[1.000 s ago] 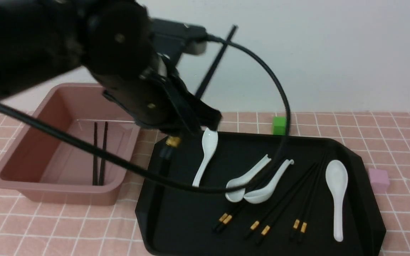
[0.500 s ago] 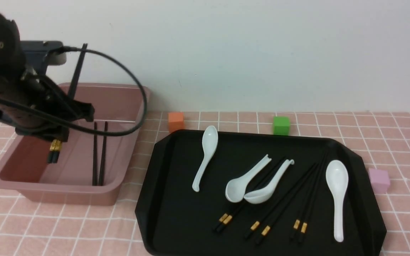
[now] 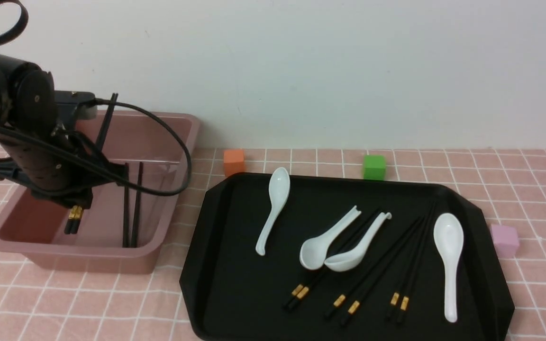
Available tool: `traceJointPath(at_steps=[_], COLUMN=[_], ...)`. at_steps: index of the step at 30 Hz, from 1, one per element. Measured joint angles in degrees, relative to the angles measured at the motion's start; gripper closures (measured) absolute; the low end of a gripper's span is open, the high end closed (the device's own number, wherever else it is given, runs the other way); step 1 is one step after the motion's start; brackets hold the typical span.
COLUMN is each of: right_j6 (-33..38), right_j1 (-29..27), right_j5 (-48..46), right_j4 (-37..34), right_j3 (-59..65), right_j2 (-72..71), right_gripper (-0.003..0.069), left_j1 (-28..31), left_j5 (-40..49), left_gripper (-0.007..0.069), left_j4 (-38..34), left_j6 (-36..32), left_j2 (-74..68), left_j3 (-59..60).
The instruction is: On pink tablecloth take chopsticks from black tray and put them in box.
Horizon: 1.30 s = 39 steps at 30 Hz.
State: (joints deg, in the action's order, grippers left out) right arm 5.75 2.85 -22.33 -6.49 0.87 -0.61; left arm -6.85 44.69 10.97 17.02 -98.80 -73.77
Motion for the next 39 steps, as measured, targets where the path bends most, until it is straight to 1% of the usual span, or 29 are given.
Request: traceJointPath(at_steps=[2,5,7,8,10,12,13,15,17,21,22,24,26,27,28,29,33,37,38,39], right_j6=[0.0,0.0,0.0,0.0,0.0,0.0,0.0,0.0,0.0,0.0,0.0,0.0,0.0,0.0,0.0,0.0,0.0,0.0,0.0,0.0], right_j1=[0.0,0.0,0.0,0.0,0.0,0.0,0.0,0.0,0.0,0.0,0.0,0.0,0.0,0.0,0.0,0.0,0.0,0.0,0.0,0.0], right_j5=[0.0,0.0,0.0,0.0,0.0,0.0,0.0,0.0,0.0,0.0,0.0,0.0,0.0,0.0,0.0,0.0,0.0,0.0,0.0,0.0], right_j4=[0.0,0.0,0.0,0.0,0.0,0.0,0.0,0.0,0.0,0.0,0.0,0.0,0.0,0.0,0.0,0.0,0.0,0.0,0.0,0.0], right_j3=[0.0,0.0,0.0,0.0,0.0,0.0,0.0,0.0,0.0,0.0,0.0,0.0,0.0,0.0,0.0,0.0,0.0,0.0,0.0,0.0], right_j2=[0.0,0.0,0.0,0.0,0.0,0.0,0.0,0.0,0.0,0.0,0.0,0.0,0.0,0.0,0.0,0.0,0.0,0.0,0.0,0.0], right_gripper=[0.0419,0.0419,0.0419,0.0419,0.0419,0.0419,0.0419,0.0419,0.0419,0.0419,0.0419,0.0419,0.0419,0.0419,0.0419,0.0419,0.0419,0.0419,0.0419,0.0419], left_j1=[0.0,0.0,0.0,0.0,0.0,0.0,0.0,0.0,0.0,0.0,0.0,0.0,0.0,0.0,0.0,0.0,0.0,0.0,0.0,0.0], left_j5=[0.0,0.3,0.8,0.8,1.4,1.5,1.5,1.5,1.5,0.4,-0.2,-2.4,-4.1,-5.6,-5.6,-7.7,-13.1,-17.5,-17.7,-18.8], left_gripper=[0.0482,0.0392,0.0312,0.0305,0.0237,0.0205,0.0203,0.0225,0.0276,0.0449,0.0477,0.0582,0.0637,0.0638,0.0638,0.0638,0.0638,0.0638,0.0638,0.0638], left_j4=[0.3,0.4,0.4,0.4,-0.3,-1.9,-2.7,-5.8,-8.7,-14.8,-15.6,-16.6,-16.9,-17.1,-17.1,-17.3,-18.9,-21.1,-21.1,-22.1], left_j6=[0.0,0.0,0.3,0.3,0.5,0.6,0.7,0.6,-1.0,-7.8,-8.6,-10.2,-10.4,-10.6,-10.6,-10.6,-10.6,-10.6,-10.6,-10.6], left_j2=[0.0,0.0,0.6,0.7,2.8,6.1,7.9,13.9,19.6,33.7,35.8,44.5,50.3,54.6,55.3,61.1,75.6,87.3,87.8,91.7], left_j3=[0.0,0.0,0.0,0.0,0.0,0.0,0.0,0.0,0.3,3.7,4.6,9.3,13.1,16.4,16.9,21.8,35.0,46.9,47.4,51.4])
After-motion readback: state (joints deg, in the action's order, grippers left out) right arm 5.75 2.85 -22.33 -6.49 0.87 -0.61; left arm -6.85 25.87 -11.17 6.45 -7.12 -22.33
